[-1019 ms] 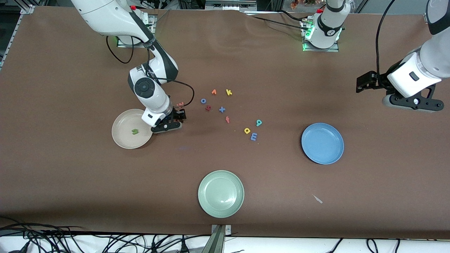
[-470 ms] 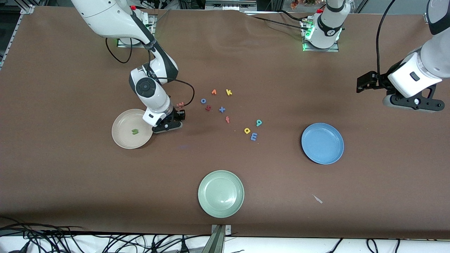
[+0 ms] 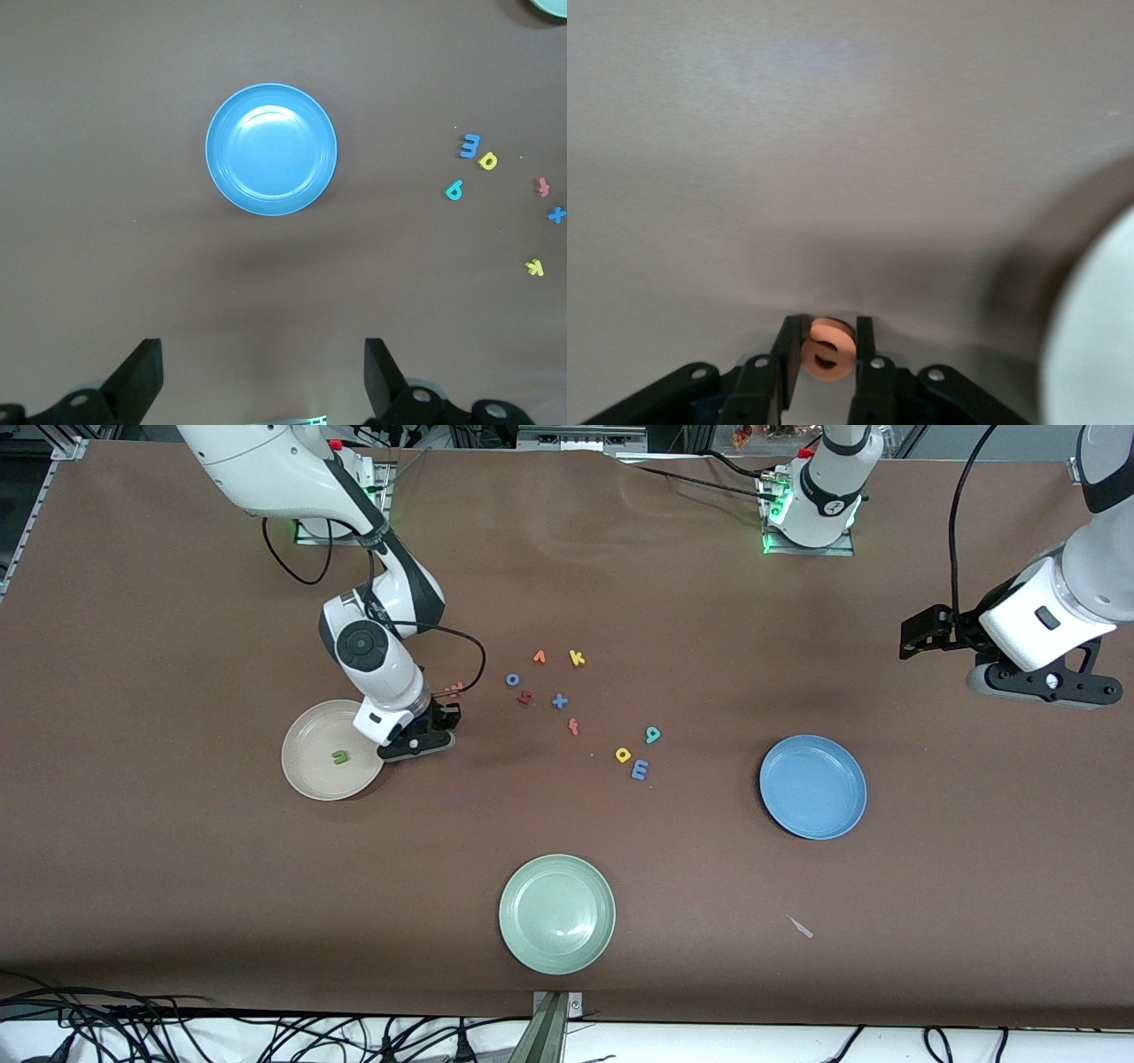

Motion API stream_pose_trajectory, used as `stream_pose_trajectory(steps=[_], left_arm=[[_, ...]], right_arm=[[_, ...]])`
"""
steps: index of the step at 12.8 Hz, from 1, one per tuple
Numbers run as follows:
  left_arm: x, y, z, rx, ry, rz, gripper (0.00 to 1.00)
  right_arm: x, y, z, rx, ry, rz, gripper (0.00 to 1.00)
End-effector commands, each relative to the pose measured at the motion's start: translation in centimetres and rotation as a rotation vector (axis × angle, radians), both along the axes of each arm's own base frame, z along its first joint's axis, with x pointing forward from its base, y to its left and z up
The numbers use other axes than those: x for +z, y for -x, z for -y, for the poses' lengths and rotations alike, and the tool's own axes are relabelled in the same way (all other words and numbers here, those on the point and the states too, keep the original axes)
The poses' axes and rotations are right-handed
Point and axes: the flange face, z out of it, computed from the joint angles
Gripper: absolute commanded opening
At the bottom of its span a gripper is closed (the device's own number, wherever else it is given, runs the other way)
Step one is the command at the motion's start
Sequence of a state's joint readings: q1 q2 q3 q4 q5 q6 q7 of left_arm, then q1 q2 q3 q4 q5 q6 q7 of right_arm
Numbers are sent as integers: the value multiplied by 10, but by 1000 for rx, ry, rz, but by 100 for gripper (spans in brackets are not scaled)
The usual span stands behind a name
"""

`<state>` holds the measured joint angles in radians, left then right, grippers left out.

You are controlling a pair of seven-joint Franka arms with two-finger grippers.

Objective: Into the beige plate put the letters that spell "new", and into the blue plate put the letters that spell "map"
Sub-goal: 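Place the orange letter on the white plate with the right gripper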

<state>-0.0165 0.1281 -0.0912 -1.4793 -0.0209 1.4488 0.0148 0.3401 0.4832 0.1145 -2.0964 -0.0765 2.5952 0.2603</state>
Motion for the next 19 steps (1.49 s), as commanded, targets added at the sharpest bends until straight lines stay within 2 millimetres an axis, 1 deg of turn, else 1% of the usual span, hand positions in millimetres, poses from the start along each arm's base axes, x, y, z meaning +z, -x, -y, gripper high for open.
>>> stream_pose_trajectory(steps=[1, 2, 3, 4, 5, 6, 7, 8, 9, 10, 12, 13, 14, 17, 18, 19], left_arm=[[3, -1, 5, -5, 5, -1, 100], [3, -1, 5, -3, 5, 0, 100], [3, -1, 4, -2, 5, 0, 100], [5, 0, 3, 0, 8, 3, 100], [7, 0, -5, 13, 9, 6, 100], [6, -1, -5, 14, 9, 4, 100], [5, 0, 2, 3, 8, 3, 100], [3, -1, 3, 0, 7, 1, 100], [3, -1, 4, -2, 7, 1, 100], [3, -2, 3, 1, 8, 0, 100], [3, -1, 4, -2, 7, 1, 100], [4, -1, 0, 4, 8, 3, 100], [5, -1, -2, 7, 7, 4, 100], [4, -1, -1, 6, 7, 3, 100], [5, -1, -1, 6, 7, 4, 100], [4, -1, 2, 3, 7, 3, 100]], right_arm=[[55, -21, 48, 83, 44, -27, 23], [65, -26, 68, 125, 55, -44, 23], [71, -30, 87, 161, 60, -47, 23], [70, -33, 109, 172, 71, -52, 24], [61, -28, 119, 166, 77, -66, 28], [56, -24, 120, 162, 76, -66, 35], [53, -21, 120, 151, 75, -66, 56], [55, -20, 120, 126, 74, -68, 64], [56, -18, 117, 93, 74, -70, 67], [58, -15, 105, 53, 70, -68, 69], [59, 2, 61, -31, 52, -70, 71], [58, 11, 39, -68, 44, -67, 71], [54, 19, 25, -97, 34, -63, 72], [23, 54, 7, -159, -17, -23, 72], [16, 62, -2, -173, -26, -20, 72], [13, 70, -15, -181, -29, -21, 72]])
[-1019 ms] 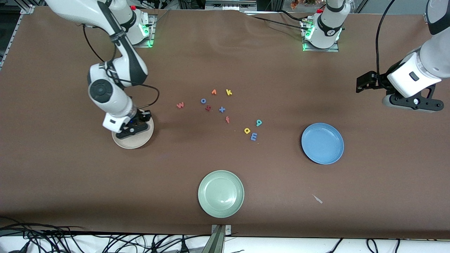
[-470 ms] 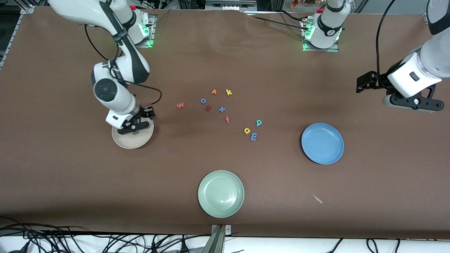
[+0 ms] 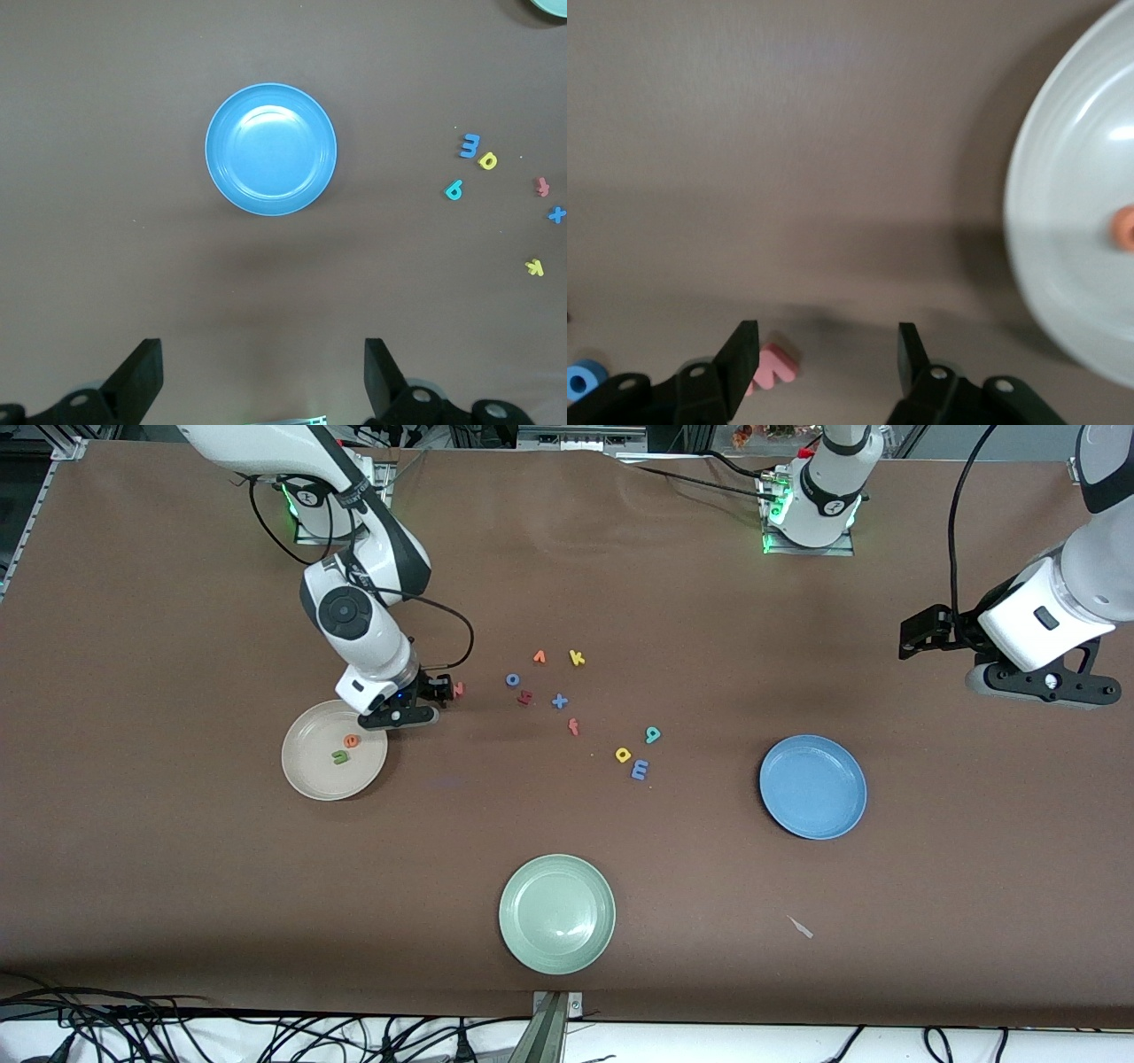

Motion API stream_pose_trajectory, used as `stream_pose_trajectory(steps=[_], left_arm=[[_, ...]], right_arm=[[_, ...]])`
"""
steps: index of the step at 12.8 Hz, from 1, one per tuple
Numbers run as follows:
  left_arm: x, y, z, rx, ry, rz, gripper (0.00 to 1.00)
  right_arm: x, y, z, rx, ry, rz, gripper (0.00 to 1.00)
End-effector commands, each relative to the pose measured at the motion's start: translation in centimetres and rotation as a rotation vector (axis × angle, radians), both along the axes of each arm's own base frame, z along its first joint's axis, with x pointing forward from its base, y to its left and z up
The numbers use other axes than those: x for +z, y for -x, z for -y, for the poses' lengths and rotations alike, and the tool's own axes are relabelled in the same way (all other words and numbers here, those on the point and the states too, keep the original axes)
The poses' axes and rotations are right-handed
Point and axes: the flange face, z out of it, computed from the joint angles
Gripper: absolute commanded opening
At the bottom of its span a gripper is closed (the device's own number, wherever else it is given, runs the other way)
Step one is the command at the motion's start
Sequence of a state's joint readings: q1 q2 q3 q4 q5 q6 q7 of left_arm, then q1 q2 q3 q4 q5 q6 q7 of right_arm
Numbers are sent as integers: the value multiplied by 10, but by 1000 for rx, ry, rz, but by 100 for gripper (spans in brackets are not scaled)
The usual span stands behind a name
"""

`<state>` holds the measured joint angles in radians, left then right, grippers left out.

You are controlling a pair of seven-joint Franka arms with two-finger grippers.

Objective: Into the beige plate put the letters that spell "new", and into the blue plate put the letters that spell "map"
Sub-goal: 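Grasp the pink letter m with the right gripper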

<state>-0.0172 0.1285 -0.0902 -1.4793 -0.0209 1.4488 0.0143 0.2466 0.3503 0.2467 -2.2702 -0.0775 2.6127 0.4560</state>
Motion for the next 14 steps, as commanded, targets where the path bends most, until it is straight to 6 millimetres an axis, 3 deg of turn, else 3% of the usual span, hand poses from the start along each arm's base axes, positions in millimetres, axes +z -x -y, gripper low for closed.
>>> stream_pose_trajectory(steps=[1, 4, 9, 12, 13, 14], left_arm=[[5, -1, 2, 1, 7, 3, 100], [5, -1, 2, 1, 7, 3, 100], [-10, -6, 12, -18, 5, -20, 100], [-65, -32, 26, -56, 1, -58, 100], [-74, -34, 32, -68, 1, -74, 100], [-108, -44, 42, -89, 27, -119, 100]], right_arm=[[-7, 23, -25, -35, -7, 10, 72], [-18, 41, -38, -27, -14, 10, 72], [-34, 55, -36, 79, 7, 42, 74], [-35, 57, -37, 114, 18, 51, 72], [-36, 57, -37, 114, 20, 50, 64], [-35, 56, -37, 119, 19, 52, 55]])
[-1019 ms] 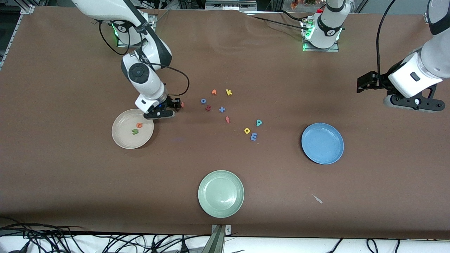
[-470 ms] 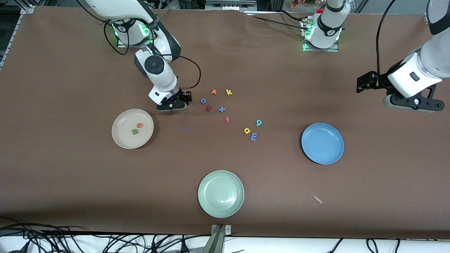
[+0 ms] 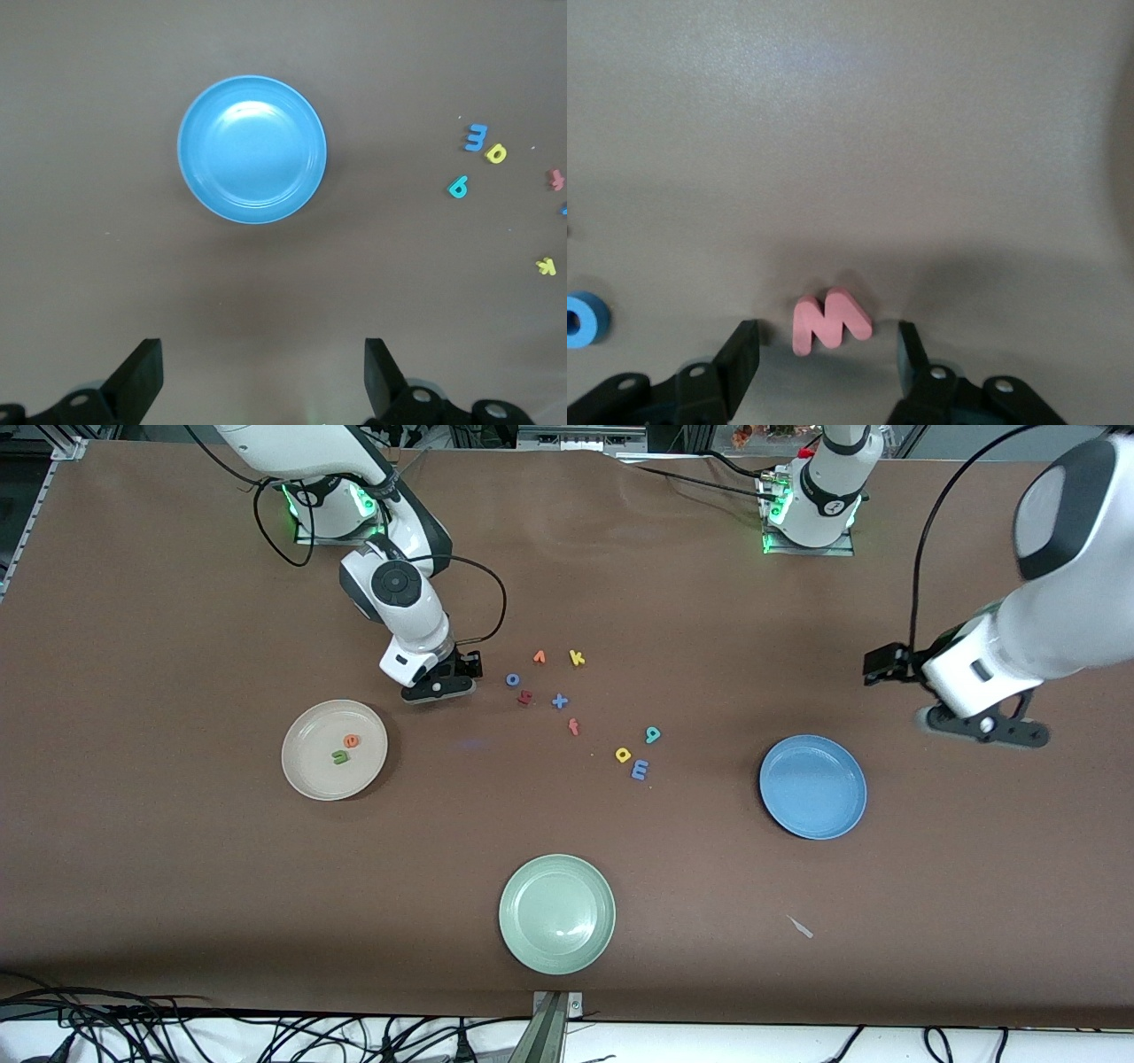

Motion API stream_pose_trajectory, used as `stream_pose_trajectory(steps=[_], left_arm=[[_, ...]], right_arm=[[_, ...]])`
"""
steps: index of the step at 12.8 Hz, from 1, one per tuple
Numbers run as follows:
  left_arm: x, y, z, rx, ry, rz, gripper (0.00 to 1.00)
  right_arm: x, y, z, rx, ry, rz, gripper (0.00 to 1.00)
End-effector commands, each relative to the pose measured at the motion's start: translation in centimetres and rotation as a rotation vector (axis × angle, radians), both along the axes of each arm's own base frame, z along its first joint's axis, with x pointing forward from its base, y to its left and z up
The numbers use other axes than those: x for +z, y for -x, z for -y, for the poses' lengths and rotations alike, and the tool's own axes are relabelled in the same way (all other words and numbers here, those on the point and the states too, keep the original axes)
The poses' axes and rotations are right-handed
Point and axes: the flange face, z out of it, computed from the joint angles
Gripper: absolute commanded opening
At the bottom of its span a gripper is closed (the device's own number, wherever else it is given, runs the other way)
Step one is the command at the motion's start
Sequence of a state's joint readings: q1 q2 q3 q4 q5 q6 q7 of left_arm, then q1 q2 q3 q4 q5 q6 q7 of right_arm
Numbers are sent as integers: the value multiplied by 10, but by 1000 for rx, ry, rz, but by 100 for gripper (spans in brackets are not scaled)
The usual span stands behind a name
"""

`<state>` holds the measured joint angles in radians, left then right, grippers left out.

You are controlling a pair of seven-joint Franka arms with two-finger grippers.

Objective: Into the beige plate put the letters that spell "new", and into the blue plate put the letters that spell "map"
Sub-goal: 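Place the pink letter on the white plate while the left gripper reaches letters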

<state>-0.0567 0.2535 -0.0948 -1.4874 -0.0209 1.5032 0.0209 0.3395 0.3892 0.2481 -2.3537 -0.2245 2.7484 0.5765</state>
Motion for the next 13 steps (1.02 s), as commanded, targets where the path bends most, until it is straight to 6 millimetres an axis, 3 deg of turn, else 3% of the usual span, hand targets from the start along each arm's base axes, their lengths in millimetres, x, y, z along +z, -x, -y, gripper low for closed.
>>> stream_pose_trajectory(steps=[1, 3, 4, 7, 9, 11, 13], left_arm=[[-55, -19, 49, -89, 35, -33, 100], [-104, -35, 93, -135, 54, 18, 100], [-124, -36, 104, -149, 51, 8, 100], [-159, -46, 114, -143, 71, 22, 100], [-174, -45, 124, -160, 65, 13, 100], [-169, -41, 135, -180, 63, 21, 100], [-169, -39, 140, -181, 60, 21, 100]], right_arm=[[-1, 3, 1, 23, 3, 17, 46], [-1, 1, 2, 32, 6, 22, 29], [3, -5, 5, 30, 8, 29, 28], [41, -40, 40, 66, 68, 38, 28], [71, -69, 81, 139, 124, 8, 28], [94, -94, 123, 218, 171, -33, 28], [101, -110, 166, 274, 193, -54, 30]])
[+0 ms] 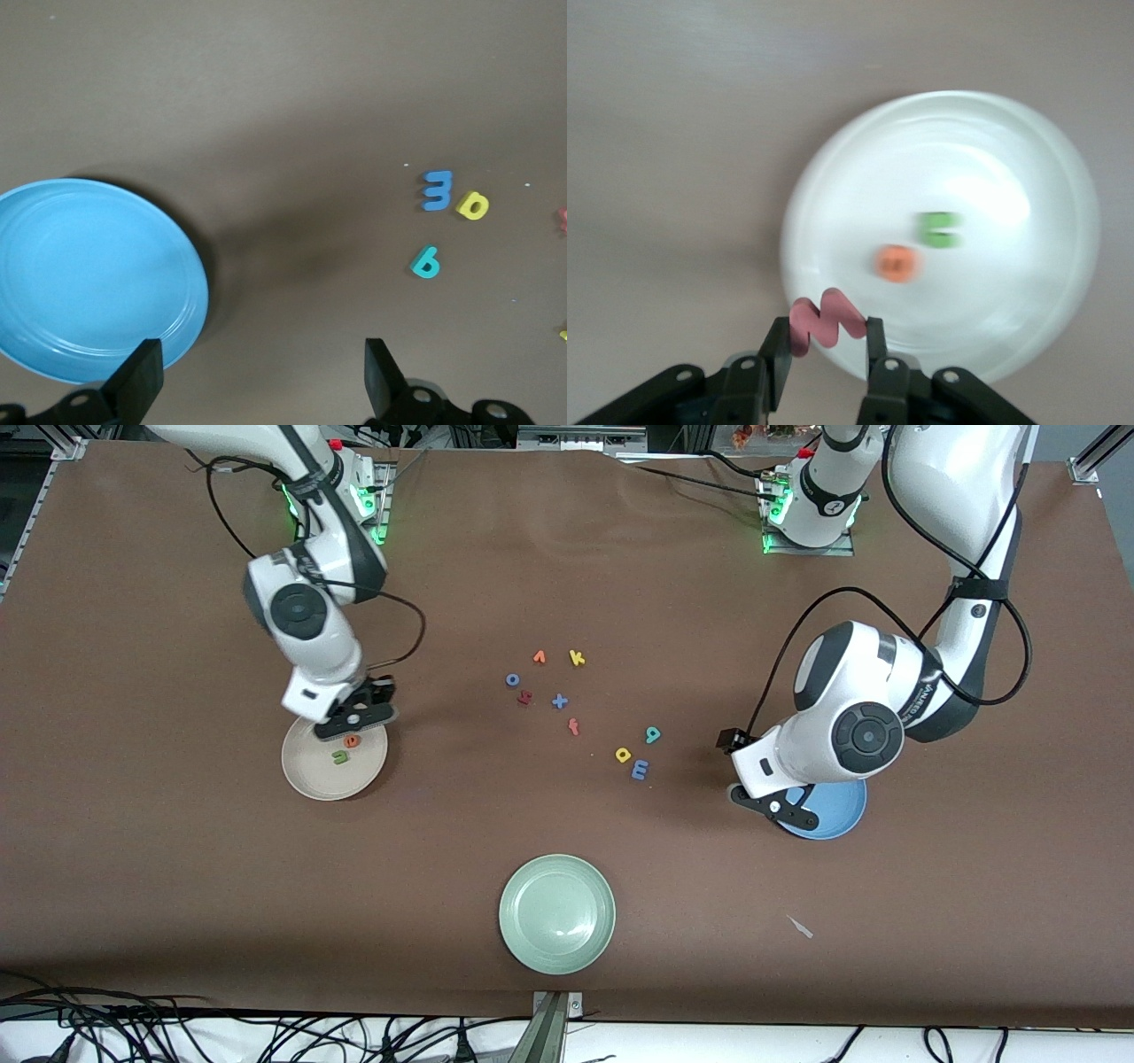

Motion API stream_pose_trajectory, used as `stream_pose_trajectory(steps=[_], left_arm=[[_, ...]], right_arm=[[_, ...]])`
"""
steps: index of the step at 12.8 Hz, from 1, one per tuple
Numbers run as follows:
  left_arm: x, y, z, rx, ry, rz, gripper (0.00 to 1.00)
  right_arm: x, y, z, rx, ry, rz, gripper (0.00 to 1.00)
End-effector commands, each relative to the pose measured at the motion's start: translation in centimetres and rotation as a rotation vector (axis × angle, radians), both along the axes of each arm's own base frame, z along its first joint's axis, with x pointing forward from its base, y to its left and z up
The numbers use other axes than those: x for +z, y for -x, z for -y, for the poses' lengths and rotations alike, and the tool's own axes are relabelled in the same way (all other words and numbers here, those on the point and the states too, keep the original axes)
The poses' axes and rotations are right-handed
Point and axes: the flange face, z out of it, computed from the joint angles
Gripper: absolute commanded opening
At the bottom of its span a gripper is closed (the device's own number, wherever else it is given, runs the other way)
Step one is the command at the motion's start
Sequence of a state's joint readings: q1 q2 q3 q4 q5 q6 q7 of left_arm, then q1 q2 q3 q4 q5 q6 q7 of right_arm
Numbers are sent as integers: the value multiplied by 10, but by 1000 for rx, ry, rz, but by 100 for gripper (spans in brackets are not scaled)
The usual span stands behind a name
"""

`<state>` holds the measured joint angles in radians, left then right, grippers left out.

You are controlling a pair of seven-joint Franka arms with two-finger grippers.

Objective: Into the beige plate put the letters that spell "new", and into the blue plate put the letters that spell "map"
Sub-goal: 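Place the pink letter on the white plate while the left gripper reaches letters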

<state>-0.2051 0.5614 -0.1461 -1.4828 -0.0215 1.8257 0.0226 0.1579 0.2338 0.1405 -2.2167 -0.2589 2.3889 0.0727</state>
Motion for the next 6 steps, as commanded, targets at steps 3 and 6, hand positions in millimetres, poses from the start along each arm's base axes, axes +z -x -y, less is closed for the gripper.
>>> stream_pose_trajectory(steps=[3, 6], left_arm=[[4, 6, 23, -23, 0, 4, 100], [3, 6, 27, -18, -2, 5, 100]], right_arm=[[5, -12, 56, 39, 32, -33, 99], [29, -21, 56, 11, 10, 11, 100]])
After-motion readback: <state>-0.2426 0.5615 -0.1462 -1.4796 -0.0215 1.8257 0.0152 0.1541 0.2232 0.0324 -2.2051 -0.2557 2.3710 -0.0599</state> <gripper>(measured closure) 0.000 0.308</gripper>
